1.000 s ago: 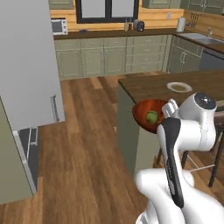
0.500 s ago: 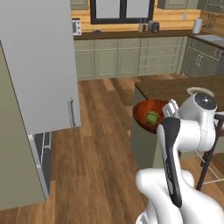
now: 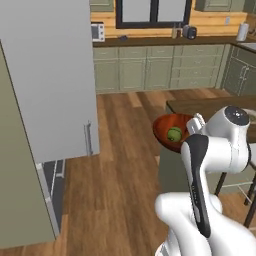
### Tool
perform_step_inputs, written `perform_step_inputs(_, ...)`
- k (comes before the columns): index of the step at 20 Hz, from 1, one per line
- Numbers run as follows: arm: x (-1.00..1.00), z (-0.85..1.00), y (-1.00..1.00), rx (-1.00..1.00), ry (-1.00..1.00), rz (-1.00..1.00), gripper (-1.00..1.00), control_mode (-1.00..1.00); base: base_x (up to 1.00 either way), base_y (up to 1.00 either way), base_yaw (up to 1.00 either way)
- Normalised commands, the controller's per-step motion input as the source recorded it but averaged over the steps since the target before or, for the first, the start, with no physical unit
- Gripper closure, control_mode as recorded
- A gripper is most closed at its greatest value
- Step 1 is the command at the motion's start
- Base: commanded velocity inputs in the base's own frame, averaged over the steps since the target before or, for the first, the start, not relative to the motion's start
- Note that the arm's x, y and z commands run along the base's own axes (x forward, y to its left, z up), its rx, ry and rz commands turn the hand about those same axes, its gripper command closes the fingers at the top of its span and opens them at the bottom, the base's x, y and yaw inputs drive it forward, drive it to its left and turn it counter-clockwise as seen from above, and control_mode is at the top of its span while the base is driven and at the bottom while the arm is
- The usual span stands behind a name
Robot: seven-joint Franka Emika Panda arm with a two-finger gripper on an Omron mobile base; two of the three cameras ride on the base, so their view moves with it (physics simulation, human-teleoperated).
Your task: Pick the chicken drumstick and lime from their plates and place them in the bowl. Then put the bowl in the fridge.
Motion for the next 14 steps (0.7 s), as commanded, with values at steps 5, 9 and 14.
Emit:
perform_step_inputs(5, 0.0, 0.0, 0.0, 0.0, 0.0, 0.0, 1.0, 1.0, 0.69, -0.1, 0.11)
perform_step_inputs(9, 0.0, 0.0, 0.0, 0.0, 0.0, 0.0, 1.0, 1.0, 0.55, -0.16, 0.13)
perform_step_inputs(14, 0.0, 0.0, 0.0, 0.0, 0.0, 0.0, 1.0, 1.0, 0.37, -0.29, 0.15)
